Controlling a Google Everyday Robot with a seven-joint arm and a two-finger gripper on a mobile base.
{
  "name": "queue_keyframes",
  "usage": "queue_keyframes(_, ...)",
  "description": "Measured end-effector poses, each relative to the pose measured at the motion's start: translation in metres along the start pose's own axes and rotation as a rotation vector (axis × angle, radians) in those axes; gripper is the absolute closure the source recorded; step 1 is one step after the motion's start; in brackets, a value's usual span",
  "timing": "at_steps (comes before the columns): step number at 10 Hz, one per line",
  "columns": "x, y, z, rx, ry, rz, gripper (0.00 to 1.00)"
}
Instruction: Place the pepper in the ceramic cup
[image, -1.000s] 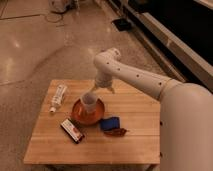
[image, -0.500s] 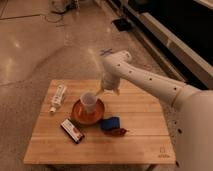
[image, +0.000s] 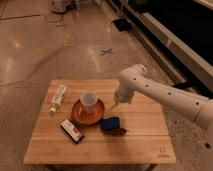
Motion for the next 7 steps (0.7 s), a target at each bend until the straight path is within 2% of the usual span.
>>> queue_keyframes(3, -0.031, 0.013, 0.021, 0.013, -0.008, -0.141, 0.20)
queue_keyframes(5, -0.054, 0.012, 0.032, 0.024, -0.036, -0.247, 0.20)
queue_keyframes(7, -0.073, 0.008, 0.036, 0.015, -0.062, -0.325, 0.20)
